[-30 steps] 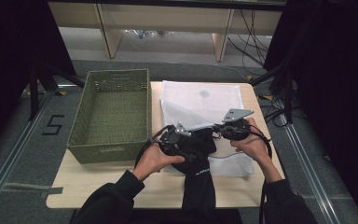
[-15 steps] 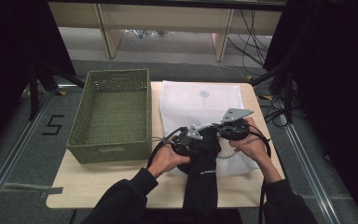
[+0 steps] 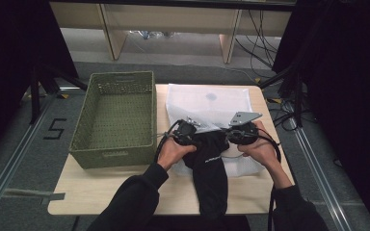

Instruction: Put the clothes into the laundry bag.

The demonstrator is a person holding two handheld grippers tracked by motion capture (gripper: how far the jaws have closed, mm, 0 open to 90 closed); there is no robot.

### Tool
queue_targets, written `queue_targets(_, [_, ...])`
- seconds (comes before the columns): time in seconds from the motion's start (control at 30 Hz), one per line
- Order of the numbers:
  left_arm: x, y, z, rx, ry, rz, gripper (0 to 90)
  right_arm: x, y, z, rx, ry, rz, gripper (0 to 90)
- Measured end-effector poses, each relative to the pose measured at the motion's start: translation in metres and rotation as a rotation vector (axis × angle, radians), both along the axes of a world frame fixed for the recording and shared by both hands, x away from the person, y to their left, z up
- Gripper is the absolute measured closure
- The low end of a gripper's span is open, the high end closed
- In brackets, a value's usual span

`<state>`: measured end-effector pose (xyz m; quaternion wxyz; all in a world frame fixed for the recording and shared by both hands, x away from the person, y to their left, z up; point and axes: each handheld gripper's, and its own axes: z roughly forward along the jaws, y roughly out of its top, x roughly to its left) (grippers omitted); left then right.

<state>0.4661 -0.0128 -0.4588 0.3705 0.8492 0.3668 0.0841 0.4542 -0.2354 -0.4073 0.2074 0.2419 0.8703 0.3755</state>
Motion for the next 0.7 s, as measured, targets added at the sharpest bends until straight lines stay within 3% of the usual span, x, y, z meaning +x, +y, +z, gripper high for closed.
queue_targets(0.07, [-0.007, 0.004, 0.005, 0.0, 0.001, 0.008, 40.6, 0.001, -0.001, -0.002, -0.002, 0.006, -0.002, 90.0])
queue_targets(0.1, [-0.019, 0.01, 0.015, 0.011, -0.05, 0.001, 31.9, 0.003, -0.004, -0.005, -0.003, 0.015, -0.007, 90.0])
queue_targets(0.17, [-0.027, 0.015, 0.022, 0.012, -0.057, -0.006, 31.1, 0.004, -0.005, -0.005, -0.007, 0.005, -0.007, 90.0])
queue_targets(0.3, [-0.052, 0.024, 0.035, -0.007, -0.018, -0.058, 26.8, 0.003, -0.005, -0.004, 0.005, 0.031, -0.025, 90.0])
queue_targets(0.37, [-0.066, 0.02, 0.031, -0.023, 0.012, -0.139, 25.0, 0.004, -0.005, -0.004, 0.0, 0.019, -0.015, 90.0])
queue_targets(0.4, [-0.071, 0.017, 0.026, -0.019, 0.046, -0.198, 25.2, 0.004, -0.005, -0.004, 0.0, 0.02, -0.005, 90.0])
queue_targets(0.43, [-0.074, 0.011, 0.019, -0.026, 0.064, -0.2, 25.4, 0.003, -0.004, -0.004, -0.007, 0.011, -0.015, 90.0])
queue_targets(0.47, [-0.075, 0.007, 0.011, 0.013, 0.044, -0.202, 25.3, 0.004, -0.003, -0.005, -0.012, -0.004, -0.003, 90.0])
queue_targets(0.5, [-0.072, 0.0, -0.005, 0.066, 0.075, -0.232, 25.3, 0.003, -0.002, -0.005, -0.008, 0.007, -0.012, 90.0])
queue_targets(0.53, [-0.072, 0.0, -0.005, 0.066, 0.075, -0.232, 25.4, 0.003, -0.002, -0.005, -0.008, 0.007, -0.012, 90.0])
queue_targets(0.57, [-0.07, -0.007, -0.018, 0.056, 0.102, -0.223, 25.4, 0.003, -0.002, -0.006, -0.009, 0.01, -0.011, 90.0])
queue_targets(0.63, [-0.067, -0.016, -0.031, 0.098, 0.098, -0.232, 32.7, 0.002, -0.002, -0.006, -0.016, 0.011, -0.006, 90.0])
queue_targets(0.67, [-0.065, -0.018, -0.032, 0.116, 0.058, -0.26, 46.6, 0.003, -0.002, -0.006, -0.016, 0.004, 0.004, 90.0])
queue_targets(0.7, [-0.061, -0.019, -0.031, 0.12, 0.023, -0.293, 67.8, 0.004, -0.002, -0.006, -0.019, -0.004, 0.013, 90.0])
